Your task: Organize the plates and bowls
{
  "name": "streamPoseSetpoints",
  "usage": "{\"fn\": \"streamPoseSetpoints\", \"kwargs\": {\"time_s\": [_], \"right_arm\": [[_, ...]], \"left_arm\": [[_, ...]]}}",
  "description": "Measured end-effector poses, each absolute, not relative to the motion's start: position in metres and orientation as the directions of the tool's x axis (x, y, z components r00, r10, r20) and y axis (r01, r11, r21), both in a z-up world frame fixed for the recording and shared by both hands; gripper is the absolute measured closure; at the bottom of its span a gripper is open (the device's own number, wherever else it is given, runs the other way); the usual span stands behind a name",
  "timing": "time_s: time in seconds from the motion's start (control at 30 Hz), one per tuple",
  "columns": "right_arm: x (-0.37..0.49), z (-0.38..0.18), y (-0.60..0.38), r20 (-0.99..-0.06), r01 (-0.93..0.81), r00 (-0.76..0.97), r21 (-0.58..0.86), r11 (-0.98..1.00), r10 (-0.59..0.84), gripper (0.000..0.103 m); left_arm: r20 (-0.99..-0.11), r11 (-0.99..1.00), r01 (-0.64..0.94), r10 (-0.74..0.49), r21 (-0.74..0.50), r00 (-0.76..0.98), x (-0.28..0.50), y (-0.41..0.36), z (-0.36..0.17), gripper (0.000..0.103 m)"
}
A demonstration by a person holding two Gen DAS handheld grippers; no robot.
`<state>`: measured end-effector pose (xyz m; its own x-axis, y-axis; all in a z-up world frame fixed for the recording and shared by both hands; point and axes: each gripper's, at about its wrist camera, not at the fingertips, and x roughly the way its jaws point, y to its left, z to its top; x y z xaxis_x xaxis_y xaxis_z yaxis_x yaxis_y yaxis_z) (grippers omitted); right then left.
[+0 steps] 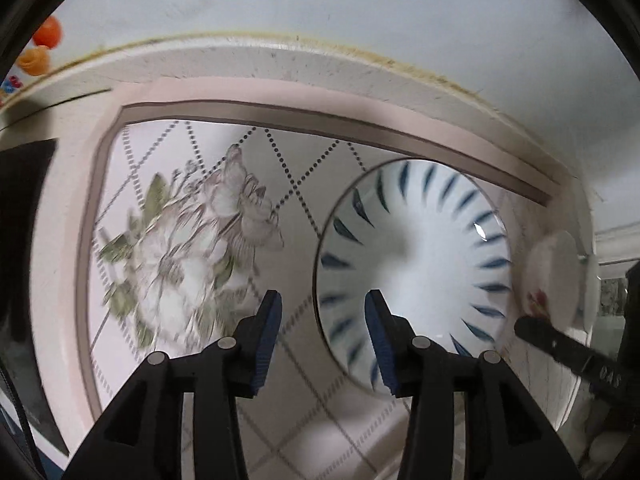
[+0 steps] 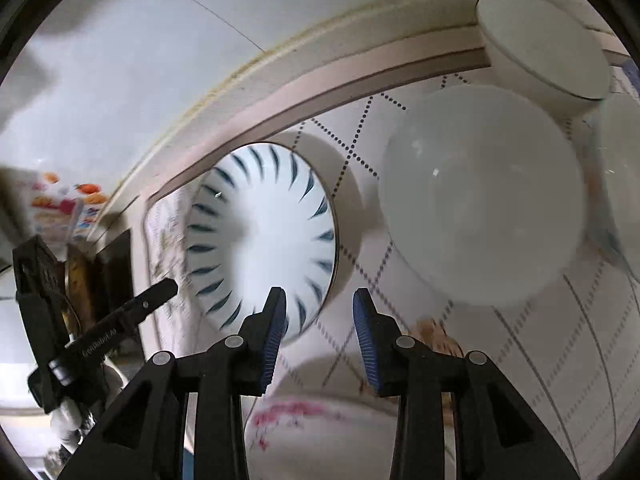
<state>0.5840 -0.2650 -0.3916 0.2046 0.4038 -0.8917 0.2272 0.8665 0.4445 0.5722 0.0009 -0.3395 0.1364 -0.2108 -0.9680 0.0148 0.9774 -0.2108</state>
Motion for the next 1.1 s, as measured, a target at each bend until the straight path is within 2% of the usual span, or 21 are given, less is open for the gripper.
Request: {"fn": "streamPoseSetpoints", "kwargs": {"time_s": [0.1, 0.13, 0.17, 0.23, 0.27, 0.37, 0.63, 1.1], "right_arm": [[0.596, -0.409, -0.258, -0.898, 0.237, 0.195, 0.433, 0.87, 0.394, 0.066], [0.6, -0.413, -0.255, -0.903, 0.235, 0.192, 0.422, 0.875, 0.384, 0.069], [0.601, -0.418, -0.254, -0.906, 0.233, 0.191, 0.416, 0.879, 0.378, 0.077], [0.605, -0.423, -0.249, -0.917, 0.225, 0.183, 0.391, 0.892, 0.355, 0.083], [0.606, -0.425, -0.248, -0.923, 0.222, 0.184, 0.375, 0.9, 0.339, 0.088], [0.605, -0.427, -0.246, -0.93, 0.202, 0.197, 0.347, 0.916, 0.309, 0.093], [0.599, -0.419, -0.238, -0.933, 0.144, 0.223, 0.318, 0.937, 0.282, 0.094], [0.547, -0.354, -0.264, -0.906, 0.043, 0.284, 0.339, 0.94, 0.314, 0.094]], "left_arm": [[-0.974, 0.981, 0.028, -0.195, -0.193, 0.119, 0.587, -0.004, -0.356, 0.062], [-0.975, 0.982, 0.033, -0.19, -0.188, 0.115, 0.59, -0.006, -0.36, 0.063], [-0.976, 0.982, 0.037, -0.187, -0.184, 0.114, 0.592, -0.008, -0.362, 0.069], [-0.973, 0.981, 0.049, -0.193, -0.189, 0.123, 0.593, -0.011, -0.363, 0.083], [-0.974, 0.982, 0.058, -0.186, -0.18, 0.131, 0.593, -0.015, -0.362, 0.084], [-0.976, 0.986, 0.065, -0.161, -0.153, 0.148, 0.589, -0.019, -0.36, 0.084], [-0.974, 0.988, 0.07, -0.145, -0.135, 0.175, 0.567, -0.029, -0.346, 0.085], [-0.95, 0.983, 0.077, -0.182, -0.167, 0.254, 0.501, -0.045, -0.278, 0.085]]}}
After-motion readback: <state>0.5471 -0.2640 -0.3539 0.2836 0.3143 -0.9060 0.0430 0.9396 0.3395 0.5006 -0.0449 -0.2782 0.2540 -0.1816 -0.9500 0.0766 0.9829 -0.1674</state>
